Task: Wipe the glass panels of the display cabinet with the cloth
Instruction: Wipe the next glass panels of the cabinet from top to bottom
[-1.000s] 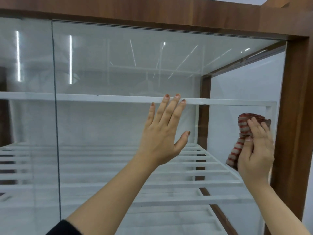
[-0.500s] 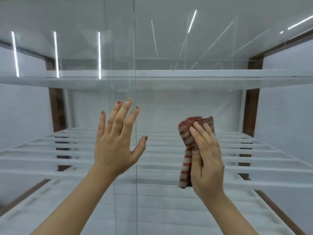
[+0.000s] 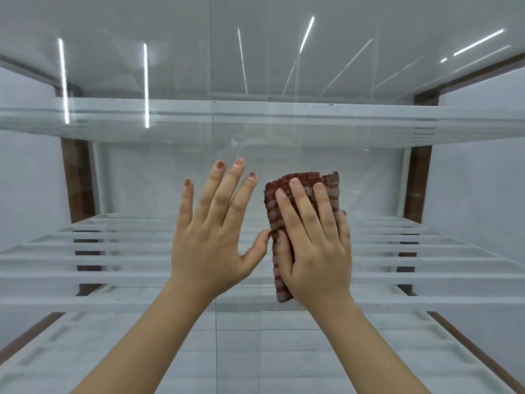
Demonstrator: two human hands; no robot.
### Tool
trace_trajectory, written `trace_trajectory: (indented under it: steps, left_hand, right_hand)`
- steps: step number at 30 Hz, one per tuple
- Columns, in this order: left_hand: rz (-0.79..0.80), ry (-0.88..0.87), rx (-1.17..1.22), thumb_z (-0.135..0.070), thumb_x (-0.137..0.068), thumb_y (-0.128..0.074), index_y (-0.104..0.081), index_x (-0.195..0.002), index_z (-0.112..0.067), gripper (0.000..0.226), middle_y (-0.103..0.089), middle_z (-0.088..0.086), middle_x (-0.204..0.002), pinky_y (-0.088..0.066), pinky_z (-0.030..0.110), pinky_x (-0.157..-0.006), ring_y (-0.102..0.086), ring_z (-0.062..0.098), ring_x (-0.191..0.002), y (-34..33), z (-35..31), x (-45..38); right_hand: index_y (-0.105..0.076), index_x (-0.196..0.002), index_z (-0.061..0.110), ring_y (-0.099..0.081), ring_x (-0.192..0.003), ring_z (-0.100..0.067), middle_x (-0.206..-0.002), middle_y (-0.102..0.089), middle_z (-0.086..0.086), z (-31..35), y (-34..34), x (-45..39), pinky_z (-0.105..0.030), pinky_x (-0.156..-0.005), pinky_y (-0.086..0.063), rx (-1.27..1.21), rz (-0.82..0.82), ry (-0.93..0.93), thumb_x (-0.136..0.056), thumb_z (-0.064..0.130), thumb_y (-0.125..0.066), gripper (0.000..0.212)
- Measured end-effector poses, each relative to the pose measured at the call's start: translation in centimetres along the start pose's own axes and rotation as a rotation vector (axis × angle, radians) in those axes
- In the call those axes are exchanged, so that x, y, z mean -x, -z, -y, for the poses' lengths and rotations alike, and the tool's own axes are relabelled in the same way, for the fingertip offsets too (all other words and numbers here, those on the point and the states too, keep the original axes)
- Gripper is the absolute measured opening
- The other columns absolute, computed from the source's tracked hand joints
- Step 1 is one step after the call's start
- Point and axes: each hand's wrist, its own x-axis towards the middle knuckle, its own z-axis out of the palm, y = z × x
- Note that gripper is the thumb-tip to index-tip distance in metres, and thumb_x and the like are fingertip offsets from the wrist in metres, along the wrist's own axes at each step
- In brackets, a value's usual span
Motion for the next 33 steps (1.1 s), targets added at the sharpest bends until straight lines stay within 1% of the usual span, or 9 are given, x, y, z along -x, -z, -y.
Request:
trace_trajectory:
  steps: [4, 10, 15, 19, 23, 26, 29, 31, 33]
  left_hand:
    - [-0.005, 0.001, 0.005, -0.05, -0.088, -0.041, -0.027, -0.144, -0.013, 0.068, -0.021, 0.005, -0.151, -0.01, 0.051, -0.114, -0.019, 0.024, -0.141, -0.1, -0.1, 0.1]
    - [0.006, 0.002, -0.007, -0.051, -0.088, -0.038, -0.024, -0.145, -0.013, 0.069, -0.019, 0.005, -0.153, -0.008, 0.05, -0.114, -0.015, 0.024, -0.142, -0.2, -0.1, 0.1]
    - [-0.003, 0.001, -0.004, -0.05, -0.088, -0.04, -0.024, -0.145, -0.013, 0.069, -0.02, 0.006, -0.153, -0.009, 0.051, -0.114, -0.017, 0.024, -0.142, -0.2, -0.1, 0.2]
    - [-0.009, -0.001, -0.002, -0.049, -0.088, -0.041, -0.024, -0.145, -0.014, 0.07, -0.02, 0.006, -0.153, -0.009, 0.05, -0.114, -0.017, 0.024, -0.142, -0.2, -0.1, 0.2]
    - [-0.009, 0.001, 0.01, -0.049, -0.088, -0.04, -0.024, -0.145, -0.013, 0.069, -0.019, 0.005, -0.153, -0.009, 0.05, -0.114, -0.016, 0.024, -0.142, -0.2, -0.1, 0.3]
    - [-0.013, 0.005, 0.014, -0.049, -0.088, -0.04, -0.024, -0.145, -0.013, 0.069, -0.019, 0.005, -0.153, -0.008, 0.05, -0.114, -0.016, 0.024, -0.142, -0.2, -0.1, 0.3]
    - [-0.014, 0.004, 0.016, -0.048, -0.088, -0.04, -0.024, -0.145, -0.013, 0.069, -0.02, 0.005, -0.153, -0.008, 0.05, -0.114, -0.016, 0.024, -0.142, -0.2, -0.1, 0.2]
    - [-0.01, 0.002, 0.012, -0.049, -0.088, -0.04, -0.023, -0.146, -0.013, 0.07, -0.019, 0.005, -0.153, -0.007, 0.049, -0.114, -0.015, 0.024, -0.142, -0.2, -0.1, 0.2]
    - [-0.01, 0.003, 0.01, -0.049, -0.088, -0.04, -0.023, -0.146, -0.013, 0.07, -0.018, 0.005, -0.153, -0.007, 0.049, -0.115, -0.015, 0.024, -0.142, -0.2, -0.1, 0.2]
  right_hand:
    - [-0.038, -0.139, 0.02, -0.024, -0.139, -0.023, -0.147, -0.033, -0.002, -2.1, 0.5, -1.0, -0.04, -0.11, -0.02, 0.025, -0.009, 0.008, -0.095, 0.029, -0.035, 0.045]
    - [-0.036, -0.14, 0.017, -0.024, -0.139, -0.026, -0.146, -0.035, -0.006, -2.3, 0.7, 2.3, -0.047, -0.111, -0.022, 0.038, -0.047, -0.176, -0.095, 0.029, -0.032, 0.047]
    - [-0.033, -0.141, 0.02, -0.022, -0.14, -0.022, -0.148, -0.031, -0.001, -0.1, 0.2, 1.3, -0.042, -0.111, -0.021, 0.056, 0.018, -0.028, -0.097, 0.031, -0.027, 0.045]
    - [-0.033, -0.141, 0.021, -0.021, -0.14, -0.021, -0.148, -0.029, 0.0, -2.2, 0.7, -1.4, -0.041, -0.111, -0.02, 0.046, -0.004, -0.047, -0.094, 0.028, -0.033, 0.047]
    - [-0.032, -0.141, 0.018, -0.021, -0.14, -0.024, -0.147, -0.033, -0.005, -5.1, 1.2, 0.0, -0.051, -0.109, -0.025, 0.044, -0.049, -0.174, -0.094, 0.027, -0.032, 0.048]
    - [-0.034, -0.14, 0.014, -0.023, -0.139, -0.027, -0.146, -0.036, -0.008, -4.9, 1.2, 2.0, -0.056, -0.105, -0.03, 0.035, -0.08, -0.236, -0.094, 0.027, -0.031, 0.047]
    - [-0.037, -0.139, 0.014, -0.023, -0.139, -0.026, -0.146, -0.036, -0.007, -3.0, 0.9, 2.7, -0.05, -0.11, -0.024, 0.048, -0.045, -0.163, -0.093, 0.028, -0.032, 0.048]
    - [-0.035, -0.14, 0.018, -0.021, -0.14, -0.023, -0.147, -0.033, -0.004, -2.2, 0.8, 2.0, -0.042, -0.113, -0.016, 0.055, -0.007, -0.09, -0.091, 0.029, -0.036, 0.05]
    - [-0.032, -0.141, 0.02, -0.02, -0.14, -0.022, -0.148, -0.029, -0.002, -2.4, 0.9, 0.8, -0.039, -0.113, -0.014, 0.048, 0.017, -0.043, -0.09, 0.03, -0.039, 0.052]
